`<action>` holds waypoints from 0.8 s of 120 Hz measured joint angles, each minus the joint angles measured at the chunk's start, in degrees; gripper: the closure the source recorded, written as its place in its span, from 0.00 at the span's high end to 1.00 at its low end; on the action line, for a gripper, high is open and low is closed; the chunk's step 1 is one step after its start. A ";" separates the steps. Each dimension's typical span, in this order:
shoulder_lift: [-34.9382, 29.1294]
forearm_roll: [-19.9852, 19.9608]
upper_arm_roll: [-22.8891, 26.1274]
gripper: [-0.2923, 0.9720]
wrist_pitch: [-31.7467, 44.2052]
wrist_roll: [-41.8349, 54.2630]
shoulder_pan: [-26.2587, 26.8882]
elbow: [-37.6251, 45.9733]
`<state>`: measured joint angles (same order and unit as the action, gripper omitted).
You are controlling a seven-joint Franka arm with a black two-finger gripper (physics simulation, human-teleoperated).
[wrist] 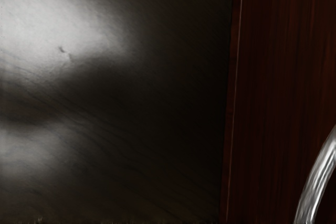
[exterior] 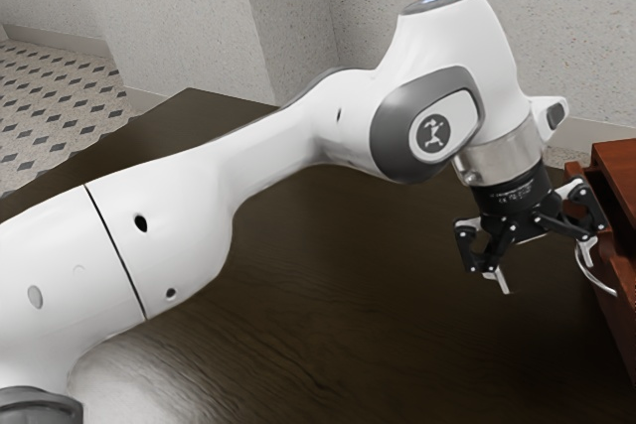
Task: Pull the drawer handle with one arm to open the drawer
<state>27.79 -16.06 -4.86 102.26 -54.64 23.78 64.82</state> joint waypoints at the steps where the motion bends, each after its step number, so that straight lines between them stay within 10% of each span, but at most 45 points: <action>1: -0.05 0.00 -0.08 0.77 -0.06 0.00 0.02 0.06; 96: -3.73 0.14 -1.59 0.77 -6.59 0.32 -0.57 4.09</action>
<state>24.06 -15.92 -6.45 95.67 -54.32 23.21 68.91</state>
